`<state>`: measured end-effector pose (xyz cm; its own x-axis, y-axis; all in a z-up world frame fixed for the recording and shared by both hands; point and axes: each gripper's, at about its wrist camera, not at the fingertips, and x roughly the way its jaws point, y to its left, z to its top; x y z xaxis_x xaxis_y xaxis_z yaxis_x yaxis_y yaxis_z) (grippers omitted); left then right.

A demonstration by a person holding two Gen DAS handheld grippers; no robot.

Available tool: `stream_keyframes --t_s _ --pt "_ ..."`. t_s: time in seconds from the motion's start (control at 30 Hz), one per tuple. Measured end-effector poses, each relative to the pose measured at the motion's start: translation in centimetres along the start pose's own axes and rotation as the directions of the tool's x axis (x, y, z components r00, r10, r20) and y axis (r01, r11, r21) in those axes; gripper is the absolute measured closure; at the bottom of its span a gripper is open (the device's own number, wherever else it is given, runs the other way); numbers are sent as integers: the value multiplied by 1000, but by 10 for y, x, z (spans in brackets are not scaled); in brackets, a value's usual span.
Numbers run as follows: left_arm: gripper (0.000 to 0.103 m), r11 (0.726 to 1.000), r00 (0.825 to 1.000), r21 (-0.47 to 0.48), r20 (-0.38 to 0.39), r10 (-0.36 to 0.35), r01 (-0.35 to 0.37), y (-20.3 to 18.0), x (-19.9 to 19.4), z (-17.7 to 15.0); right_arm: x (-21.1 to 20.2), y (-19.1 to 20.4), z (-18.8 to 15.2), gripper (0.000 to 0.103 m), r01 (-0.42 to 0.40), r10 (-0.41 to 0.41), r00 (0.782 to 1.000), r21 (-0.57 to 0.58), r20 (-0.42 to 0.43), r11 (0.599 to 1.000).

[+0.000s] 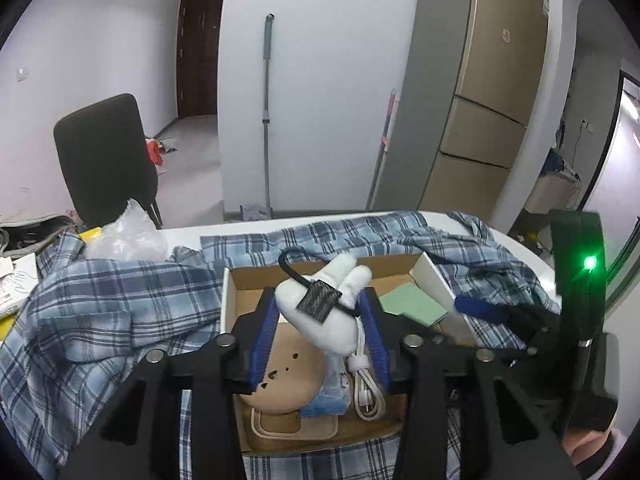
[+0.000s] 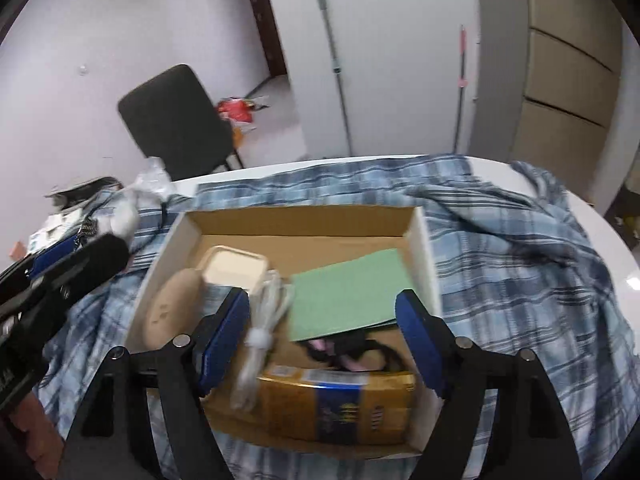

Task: Organize soft objects
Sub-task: 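Lower the earbuds into the box and open the left tool while the right releases the cable, then raise both open tools away from the box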

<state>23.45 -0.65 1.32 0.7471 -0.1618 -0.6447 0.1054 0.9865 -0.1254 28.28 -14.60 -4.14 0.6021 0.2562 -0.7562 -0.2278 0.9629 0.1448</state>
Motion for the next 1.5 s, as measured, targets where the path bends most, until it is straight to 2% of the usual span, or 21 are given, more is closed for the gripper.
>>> stream_keyframes --t_s 0.03,0.1,0.4,0.57,0.67,0.83,0.9,0.93,1.07,1.13,1.2,1.27,1.37,1.43,1.5 --pt "30 1000 1000 6 -4 7 -7 -1 3 -1 1 -2 1 27 8 -8 1000 6 -4 1000" --pt "19 999 999 11 23 31 -31 -2 2 -3 3 -8 2 27 13 -13 1000 17 -8 1000" --pt "19 1000 998 -11 63 28 -27 3 -9 1 -8 -9 6 27 47 -47 998 11 33 999" --pt "19 1000 990 2 138 7 -7 -4 -33 5 -39 -1 10 27 79 -77 988 -7 132 997" --pt "19 999 976 38 217 17 -26 -9 -56 6 -64 3 11 27 111 -103 973 -25 205 994" --pt "19 998 938 35 347 28 -43 -9 -102 -4 -111 7 0 25 131 -110 932 -37 346 991" --pt "19 998 909 25 414 42 -58 -7 -123 -12 -129 9 -8 8 115 -85 914 -52 397 992" --pt "18 998 894 27 446 45 -64 -7 -133 -16 -136 10 -12 4 107 -71 905 -63 419 992" --pt "11 993 847 66 530 46 -96 -9 -165 -37 -167 14 -34 1 114 -59 843 -71 535 991" --pt "0 995 830 54 556 44 -89 -8 -175 -47 -180 17 -48 0 120 -49 803 -81 594 989" --pt "0 997 809 28 587 37 -66 -4 -185 -60 -188 21 -61 0 133 -36 773 -106 634 985" --pt "0 999 780 4 625 32 -45 1 -193 -73 -195 24 -76 0 137 -25 751 -118 660 983" --pt "0 998 777 9 628 38 -56 3 -198 -86 -198 22 -94 0 101 12 728 -124 686 987" --pt "0 998 773 6 633 44 -61 4 -200 -95 -199 21 -106 0 108 11 706 -124 708 986" --pt "0 998 773 15 633 43 -68 4 -199 -105 -197 17 -117 0 107 13 694 -121 720 987"
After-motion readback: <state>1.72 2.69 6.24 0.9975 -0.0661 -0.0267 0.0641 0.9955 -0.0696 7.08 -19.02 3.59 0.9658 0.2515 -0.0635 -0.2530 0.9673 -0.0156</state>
